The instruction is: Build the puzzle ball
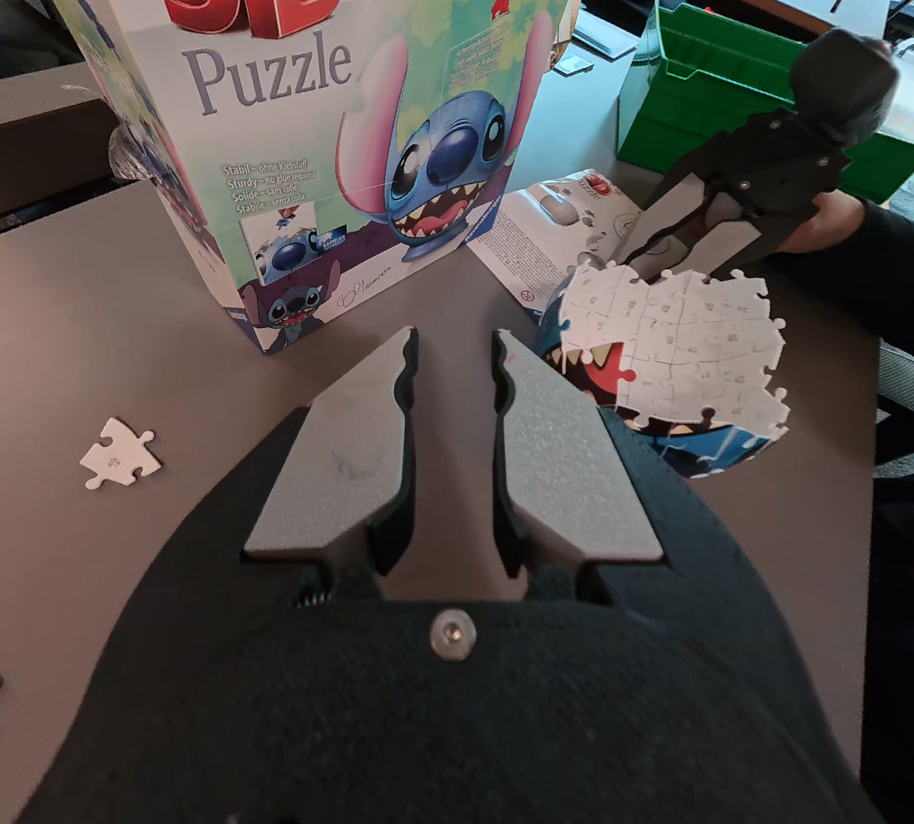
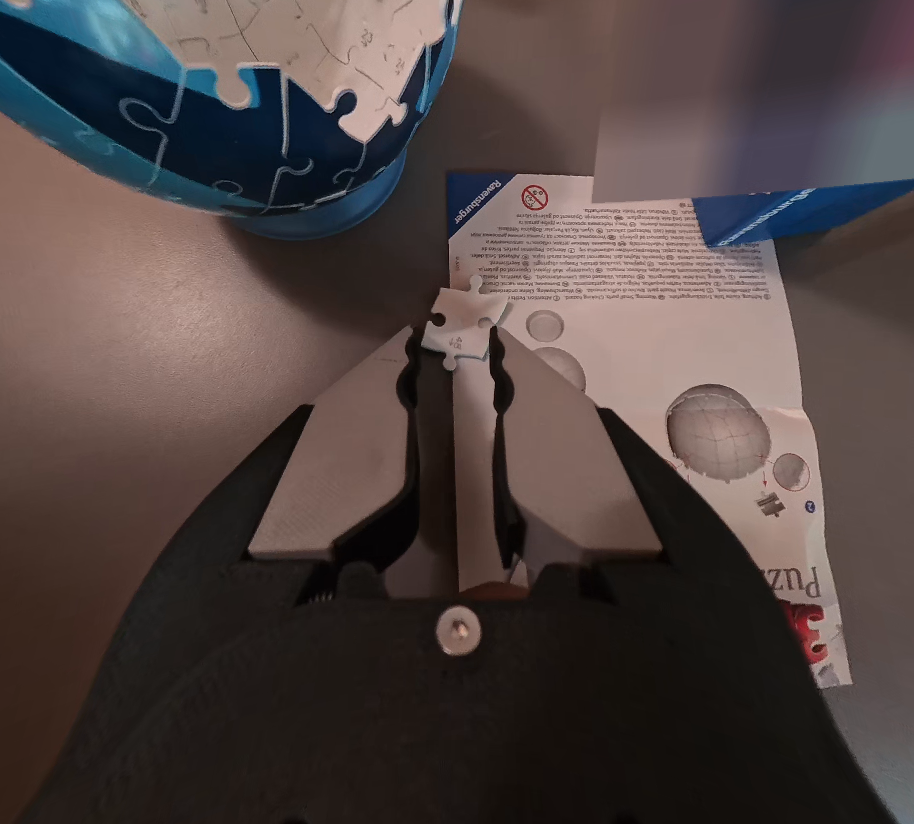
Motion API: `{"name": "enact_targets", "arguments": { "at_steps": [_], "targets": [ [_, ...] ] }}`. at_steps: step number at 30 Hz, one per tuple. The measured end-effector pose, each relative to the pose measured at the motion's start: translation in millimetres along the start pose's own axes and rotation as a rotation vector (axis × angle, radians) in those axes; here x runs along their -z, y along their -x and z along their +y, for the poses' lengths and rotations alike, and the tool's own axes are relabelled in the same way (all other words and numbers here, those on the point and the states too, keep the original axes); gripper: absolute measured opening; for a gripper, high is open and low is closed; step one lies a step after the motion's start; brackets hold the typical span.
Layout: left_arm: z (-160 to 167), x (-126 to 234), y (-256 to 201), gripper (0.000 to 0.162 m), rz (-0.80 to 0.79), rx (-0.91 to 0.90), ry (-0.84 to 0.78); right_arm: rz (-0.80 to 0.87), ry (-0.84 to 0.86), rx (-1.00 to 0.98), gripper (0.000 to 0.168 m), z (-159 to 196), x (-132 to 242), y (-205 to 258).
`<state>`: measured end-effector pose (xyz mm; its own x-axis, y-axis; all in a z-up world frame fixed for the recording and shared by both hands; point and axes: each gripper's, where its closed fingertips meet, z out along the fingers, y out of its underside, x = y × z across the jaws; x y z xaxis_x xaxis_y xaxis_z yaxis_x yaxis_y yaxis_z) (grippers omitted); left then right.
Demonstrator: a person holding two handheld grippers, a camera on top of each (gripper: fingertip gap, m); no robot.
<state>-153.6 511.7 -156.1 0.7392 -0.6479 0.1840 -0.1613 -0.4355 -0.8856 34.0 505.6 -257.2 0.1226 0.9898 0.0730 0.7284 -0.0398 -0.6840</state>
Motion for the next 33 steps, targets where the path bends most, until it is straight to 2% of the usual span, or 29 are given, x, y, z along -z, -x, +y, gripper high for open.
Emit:
{"name": "enact_targets", "arguments": {
  "at_steps": [4, 7, 10, 13, 15, 16, 19, 21, 23, 26, 29, 33],
  "targets": [
    [-9.5, 8.9, -8.5, 0.025, 0.050, 0.037, -0.025, 0.048, -0.076, 0.000, 0.024, -11.9, 17.3, -8.4],
    [-24.3, 14.3, -40.5, 0.025, 0.158, 0.050, -0.003, 0.125, -0.157, 0.056, 0.024, -30.5, 38.7, -14.8],
    [-34.1, 2.4, -78.1, 0.025, 0.246, 0.054, 0.099, 0.193, -0.213, 0.123, 0.024, -49.2, 55.7, -14.6],
    [-38.2, -20.2, -120.1, 0.023, 0.408, 0.069, 0.243, 0.240, -0.240, 0.164, 0.024, -62.6, 63.8, -11.1],
    [-42.8, -36.5, -132.0, 0.023, 0.459, 0.101, 0.317, 0.267, -0.248, 0.205, 0.024, -69.3, 68.0, -7.4],
    [-45.9, -44.0, -133.8, 0.023, 0.468, 0.115, 0.338, 0.283, -0.251, 0.234, 0.004, -71.9, 70.6, -5.2],
    [-52.8, -60.5, -134.1, 0.023, 0.474, 0.157, 0.372, 0.332, -0.281, 0.292, 0.000, -81.5, 80.0, 0.4],
    [-48.0, -69.1, -128.9, 0.023, 0.443, 0.150, 0.413, 0.327, -0.237, 0.248, 0.000, -73.5, 74.8, -3.6],
    [-46.1, -73.0, -126.2, 0.023, 0.437, 0.161, 0.415, 0.361, -0.132, 0.173, 0.000, -51.0, 66.5, -22.1],
    [-46.9, -65.0, -129.2, 0.026, 0.463, 0.189, 0.400, 0.222, -0.138, 0.045, 0.002, -33.7, 60.4, -14.8],
    [-52.9, -49.1, -124.8, 0.026, 0.418, 0.146, 0.358, 0.176, -0.117, 0.000, 0.021, -17.2, 61.0, -13.9],
    [-64.4, -22.4, -121.1, 0.027, 0.366, 0.094, 0.268, 0.120, -0.044, -0.023, 0.033, 6.3, 54.2, -4.8]
  ]
}}
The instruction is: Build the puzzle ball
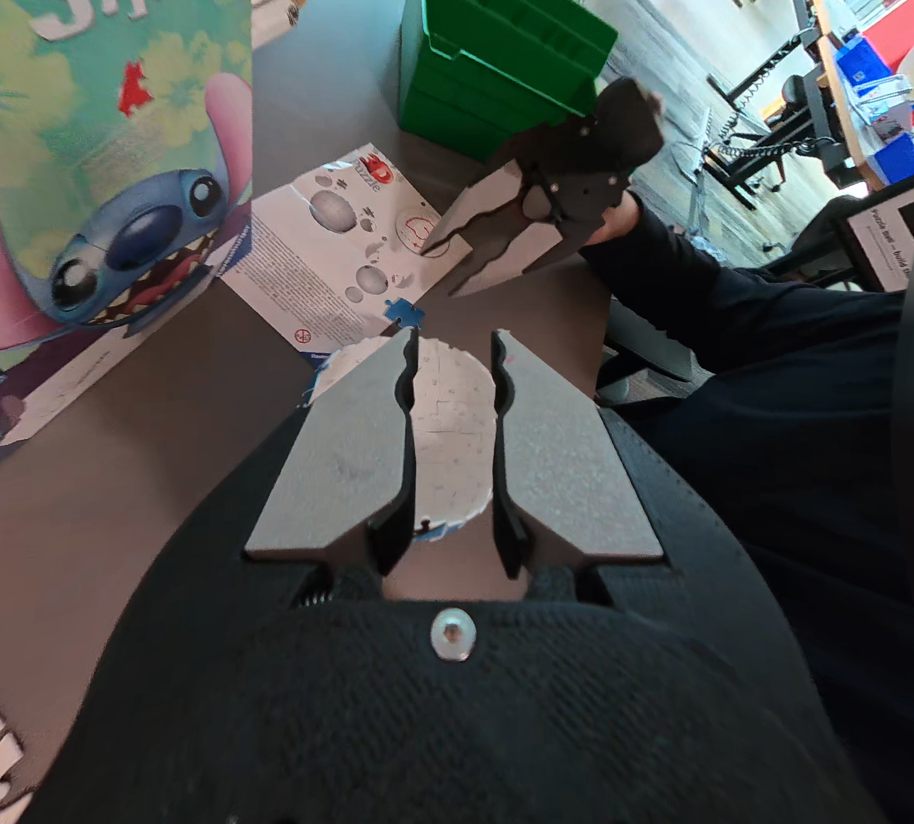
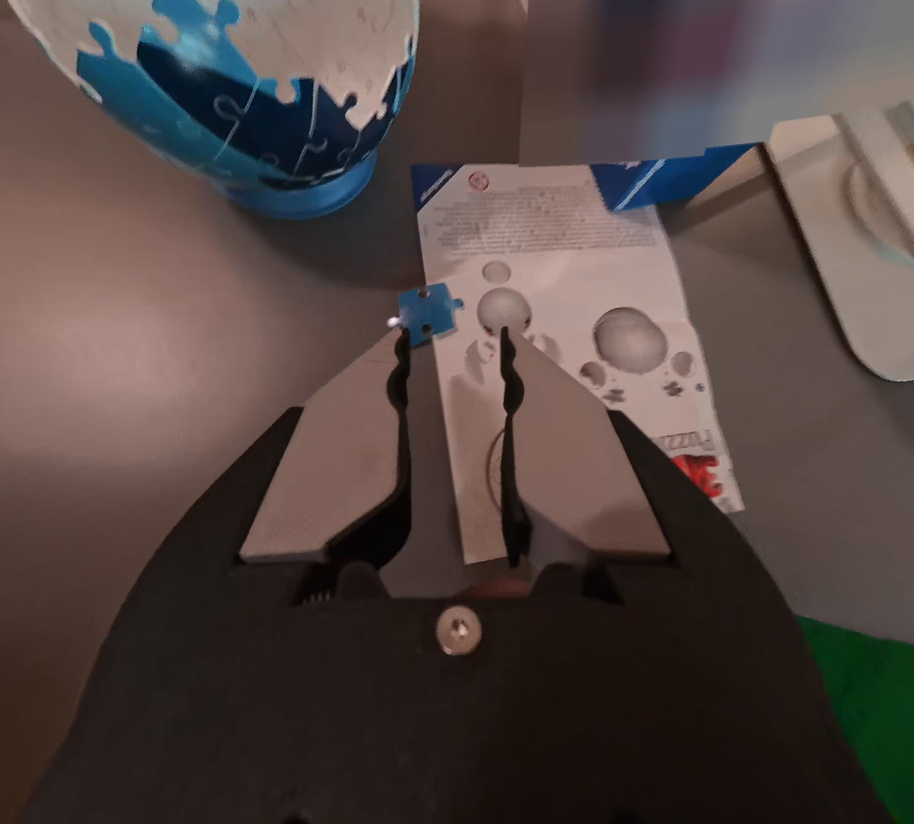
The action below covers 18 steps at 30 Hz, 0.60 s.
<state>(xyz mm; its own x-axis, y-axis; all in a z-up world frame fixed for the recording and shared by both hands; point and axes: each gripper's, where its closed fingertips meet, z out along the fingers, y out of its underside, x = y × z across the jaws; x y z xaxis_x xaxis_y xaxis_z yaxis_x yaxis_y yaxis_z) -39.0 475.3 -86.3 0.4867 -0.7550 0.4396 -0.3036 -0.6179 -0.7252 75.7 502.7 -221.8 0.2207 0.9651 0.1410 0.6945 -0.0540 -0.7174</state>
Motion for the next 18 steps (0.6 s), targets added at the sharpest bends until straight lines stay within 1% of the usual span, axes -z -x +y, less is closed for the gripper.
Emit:
{"name": "enact_targets", "arguments": {
  "at_steps": [2, 5, 8, 9, 12, 14, 17, 18],
  "targets": [
    [0.4, 10.5, -3.2, 0.027, -0.018, -0.021, -0.042, -0.043, 0.019, 0.019, 0.041, 5.1, -8.5, 12.3],
    [3.0, 18.4, -9.1, 0.026, -0.008, -0.026, -0.082, 0.001, 0.073, 0.130, 0.050, 9.5, -25.2, 11.6],
    [9.4, 19.1, -13.4, 0.027, 0.005, -0.028, -0.082, -0.030, 0.106, 0.165, 0.051, 10.9, -37.3, 6.8],
    [12.0, 18.9, -13.8, 0.027, 0.003, -0.031, -0.077, -0.076, 0.103, 0.161, 0.050, 10.4, -38.9, 9.6],
    [19.6, 18.5, -13.6, 0.027, 0.001, -0.032, -0.063, -0.222, 0.098, 0.140, 0.030, 12.1, -40.5, 19.7],
    [23.3, 17.9, -13.9, 0.027, 0.009, -0.027, -0.058, -0.258, 0.084, 0.104, 0.029, 11.9, -41.6, 19.3],
    [26.8, 15.8, -15.0, 0.027, 0.019, -0.027, -0.053, -0.255, 0.058, 0.094, 0.029, 11.4, -41.7, 17.5],
    [27.3, 14.9, -15.4, 0.027, 0.021, -0.029, -0.051, -0.256, 0.048, 0.087, 0.025, 10.5, -40.7, 17.5]
  ]
}}
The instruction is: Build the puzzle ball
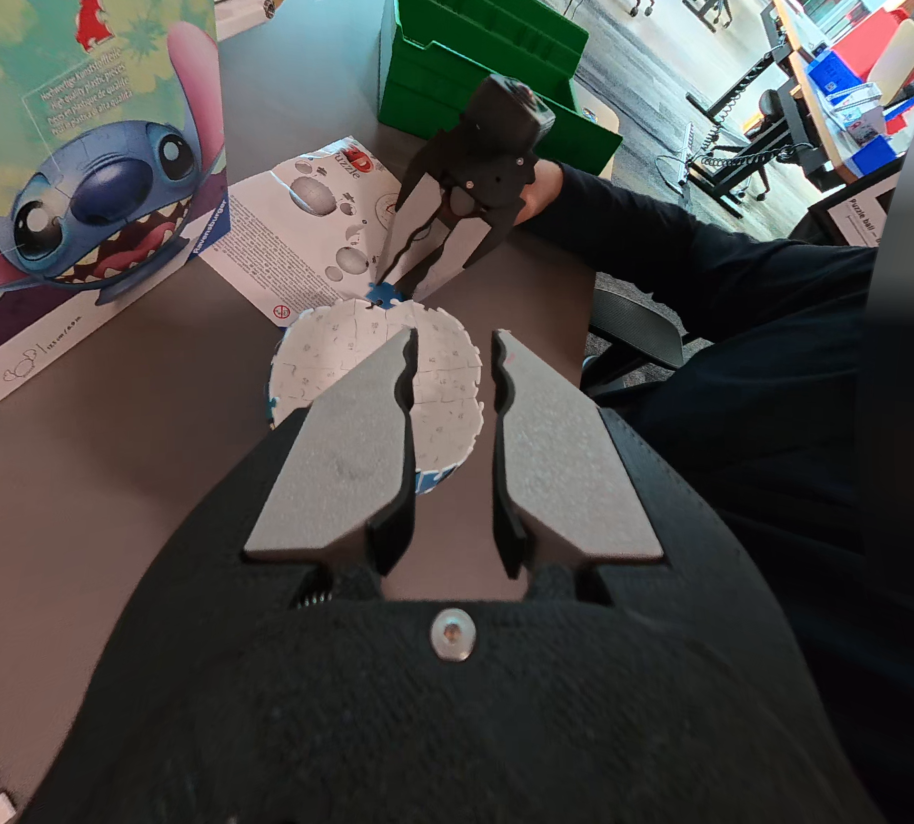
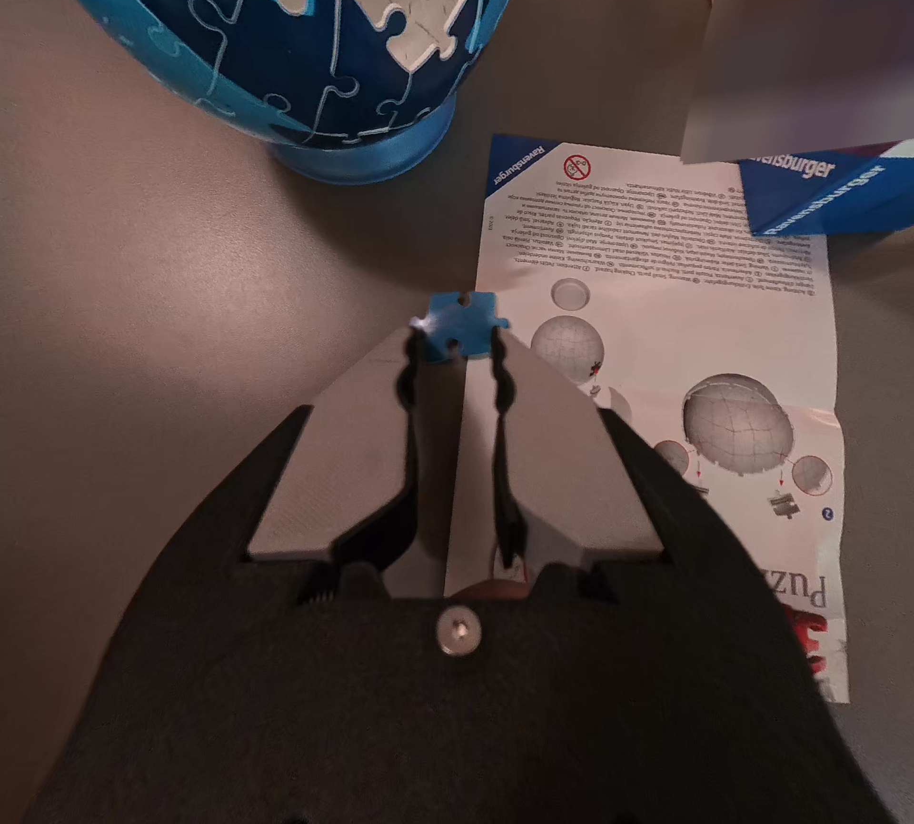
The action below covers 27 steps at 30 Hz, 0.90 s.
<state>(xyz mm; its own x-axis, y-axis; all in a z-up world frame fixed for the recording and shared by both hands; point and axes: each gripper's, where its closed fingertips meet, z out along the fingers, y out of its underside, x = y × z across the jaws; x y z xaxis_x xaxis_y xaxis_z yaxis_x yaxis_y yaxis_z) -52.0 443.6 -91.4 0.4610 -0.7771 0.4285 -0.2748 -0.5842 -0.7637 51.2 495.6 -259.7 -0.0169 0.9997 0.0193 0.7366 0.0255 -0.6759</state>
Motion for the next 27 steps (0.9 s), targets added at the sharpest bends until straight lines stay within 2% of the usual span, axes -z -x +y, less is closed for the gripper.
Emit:
{"name": "enact_targets", "arguments": {
  "at_steps": [8, 12, 15, 19, 22, 27],
  "targets": [
    [-2.5, -9.2, -7.6, 0.027, 0.017, -0.029, 0.017, 0.008, -0.078, -0.034, 0.023, -11.9, 15.6, -0.6],
    [-3.2, -16.8, -17.3, 0.027, 0.042, -0.064, 0.025, -0.058, -0.186, -0.066, 0.023, -30.7, 30.0, 8.9],
    [-3.0, -25.9, -26.2, 0.030, 0.049, -0.199, 0.043, -0.122, -0.288, -0.094, 0.023, -50.8, 47.5, 15.5],
    [0.6, -39.2, -22.0, 0.031, -0.038, -0.440, 0.115, -0.180, -0.369, -0.121, 0.023, -68.1, 62.2, 18.5],
    [-1.9, -48.4, -24.0, 0.025, -0.050, -0.587, 0.139, -0.212, -0.413, -0.129, 0.023, -78.9, 70.1, 20.3],
    [-8.3, -61.9, -12.3, 0.029, -0.138, -0.809, 0.215, -0.295, -0.496, -0.115, 0.023, -104.5, 89.7, 32.0]
  ]
}}
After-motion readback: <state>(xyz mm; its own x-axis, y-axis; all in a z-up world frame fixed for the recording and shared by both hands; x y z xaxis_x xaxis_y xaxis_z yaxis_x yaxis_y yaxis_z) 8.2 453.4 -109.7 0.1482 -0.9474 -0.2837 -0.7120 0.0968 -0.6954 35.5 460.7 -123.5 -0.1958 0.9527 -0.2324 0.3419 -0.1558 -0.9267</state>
